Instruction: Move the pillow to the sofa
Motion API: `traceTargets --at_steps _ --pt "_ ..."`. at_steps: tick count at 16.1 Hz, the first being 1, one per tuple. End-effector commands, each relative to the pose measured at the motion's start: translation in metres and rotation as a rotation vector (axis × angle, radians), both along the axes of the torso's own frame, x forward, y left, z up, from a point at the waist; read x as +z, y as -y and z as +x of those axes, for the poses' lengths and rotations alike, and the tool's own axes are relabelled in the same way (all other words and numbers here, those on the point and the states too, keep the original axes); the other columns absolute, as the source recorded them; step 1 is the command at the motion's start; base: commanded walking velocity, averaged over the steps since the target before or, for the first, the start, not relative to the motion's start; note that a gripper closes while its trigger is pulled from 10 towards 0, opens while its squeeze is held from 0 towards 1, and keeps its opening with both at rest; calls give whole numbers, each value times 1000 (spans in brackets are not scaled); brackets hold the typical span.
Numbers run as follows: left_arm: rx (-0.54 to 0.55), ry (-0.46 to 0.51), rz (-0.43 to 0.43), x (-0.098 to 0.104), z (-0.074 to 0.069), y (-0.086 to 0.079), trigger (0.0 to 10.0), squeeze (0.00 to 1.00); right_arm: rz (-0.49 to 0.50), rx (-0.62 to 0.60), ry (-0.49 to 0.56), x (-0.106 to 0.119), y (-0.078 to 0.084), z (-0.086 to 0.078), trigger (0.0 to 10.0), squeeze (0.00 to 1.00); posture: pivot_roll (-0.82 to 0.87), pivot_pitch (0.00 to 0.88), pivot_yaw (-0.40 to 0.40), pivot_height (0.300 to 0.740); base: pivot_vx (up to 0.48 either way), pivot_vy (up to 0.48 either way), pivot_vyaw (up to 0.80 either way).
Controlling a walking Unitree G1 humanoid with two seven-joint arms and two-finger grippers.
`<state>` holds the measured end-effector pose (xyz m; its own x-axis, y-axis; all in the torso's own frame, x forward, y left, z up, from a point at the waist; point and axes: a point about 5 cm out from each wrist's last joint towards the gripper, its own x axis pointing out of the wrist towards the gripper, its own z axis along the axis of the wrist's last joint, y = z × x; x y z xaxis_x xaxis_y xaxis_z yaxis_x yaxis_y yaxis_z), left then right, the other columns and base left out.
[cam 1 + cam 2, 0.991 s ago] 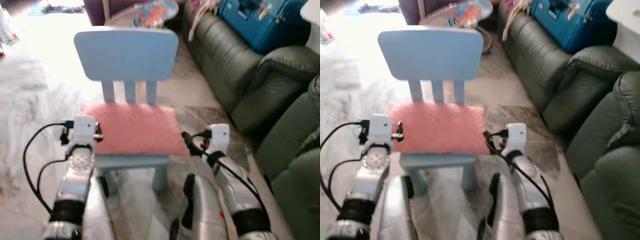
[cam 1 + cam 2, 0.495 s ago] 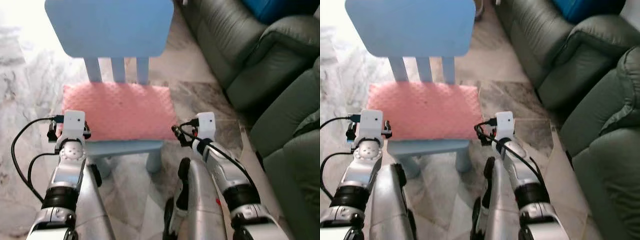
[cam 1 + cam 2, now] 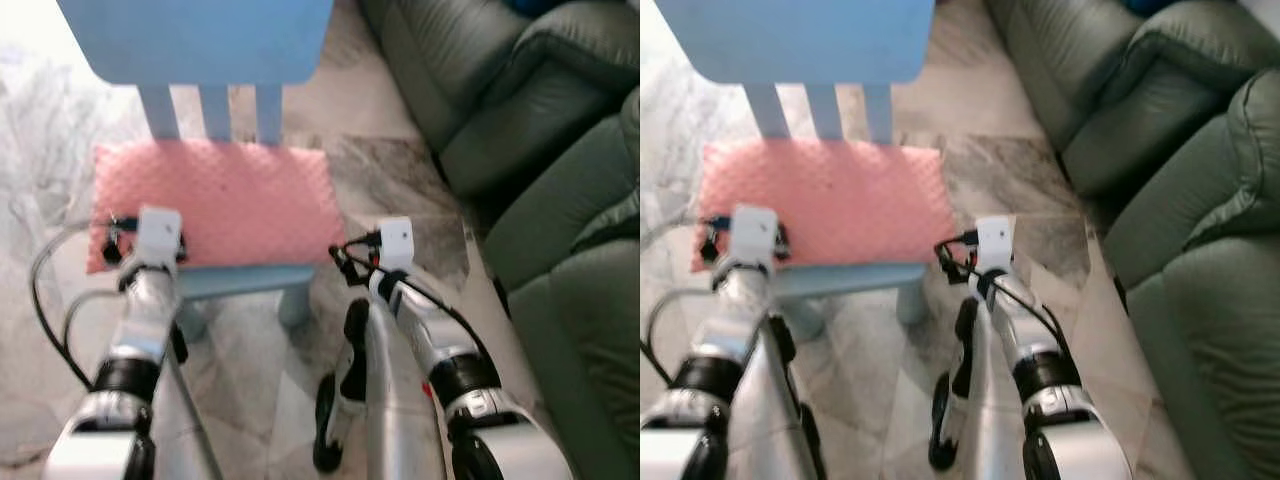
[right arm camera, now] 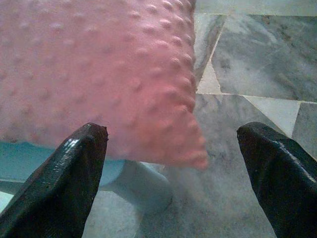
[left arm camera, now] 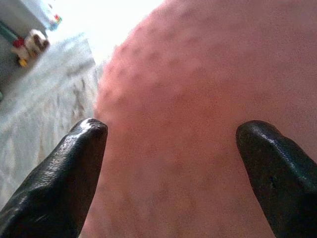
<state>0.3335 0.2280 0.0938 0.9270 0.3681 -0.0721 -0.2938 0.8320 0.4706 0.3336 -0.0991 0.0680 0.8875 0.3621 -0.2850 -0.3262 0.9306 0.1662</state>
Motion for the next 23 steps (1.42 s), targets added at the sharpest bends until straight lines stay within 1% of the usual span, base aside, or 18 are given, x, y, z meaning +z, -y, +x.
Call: traceTargets --at_steps 1,2,3,4,6,7,9,10,12,15,16,17,18,19,20,21,22,23 --pt "-4 -24 1 -5 -1 -3 10000 0 5 -14 -26 -7 6 -2 10000 0 -48 308 -193 477 0 0 0" --pt "-1 -28 19 -4 1 -7 10000 0 9 -10 -30 -7 6 -1 10000 0 -48 311 -191 477 0 0 0" --pt "4 -53 106 -2 3 -13 10000 0 16 -5 -40 -8 7 1 10000 0 -48 318 -185 477 0 0 0" --pt "14 -55 149 -2 5 -15 10000 0 45 -8 -53 -10 7 2 10000 0 -48 322 -184 477 0 0 0" --pt "4 -63 181 -3 6 -13 10000 0 79 2 -55 -10 3 2 10000 0 -50 327 -186 477 0 0 0" --pt "-1 -74 202 -8 5 -11 10000 0 121 25 -40 -7 -5 3 10000 0 -52 330 -186 477 0 0 0" --pt "-13 -90 165 -17 4 -5 10000 0 168 74 -25 -4 -19 4 10000 0 -48 334 -187 477 0 0 0" --pt "-10 -92 156 -18 4 -4 10000 0 169 85 -23 -4 -22 4 10000 0 -44 337 -188 477 0 0 0" --pt "-13 -94 86 -23 5 4 10000 0 181 151 -20 -2 -42 3 10000 0 -41 338 -197 477 0 0 0" --pt "-77 -70 9 -24 5 11 10000 0 171 181 -5 -1 -51 2 10000 0 -41 342 -203 477 0 0 0" --pt "-74 -68 19 -25 5 10 10000 0 156 196 -4 -2 -52 1 10000 0 -41 344 -205 477 0 0 0" --pt "-76 -73 11 -26 4 9 4510 0 125 201 -4 -5 -52 0 5451 0 -39 344 -207 477 0 0 0" --pt "-75 -78 13 -28 3 8 0 0 77 195 -11 -10 -49 -1 0 0 -33 343 -208 477 0 0 0" --pt "-73 -80 16 -29 2 7 0 0 67 191 -11 -10 -49 -1 0 0 -33 343 -208 477 0 0 0" --pt "-64 -94 32 -31 0 5 0 0 24 185 -2 -11 -46 0 2039 0 -29 344 -210 477 0 0 0" --pt "-51 -106 40 -34 -2 2 2863 0 -10 176 17 -8 -43 2 10000 0 -27 343 -210 477 0 0 0" --pt "-47 -110 44 -34 -2 1 2863 0 -19 173 26 -8 -42 3 10000 0 -25 343 -211 477 0 0 0" --pt "-38 -122 53 -36 -4 -1 4706 0 -40 157 45 -5 -38 6 10000 0 -24 342 -211 477 0 0 0"
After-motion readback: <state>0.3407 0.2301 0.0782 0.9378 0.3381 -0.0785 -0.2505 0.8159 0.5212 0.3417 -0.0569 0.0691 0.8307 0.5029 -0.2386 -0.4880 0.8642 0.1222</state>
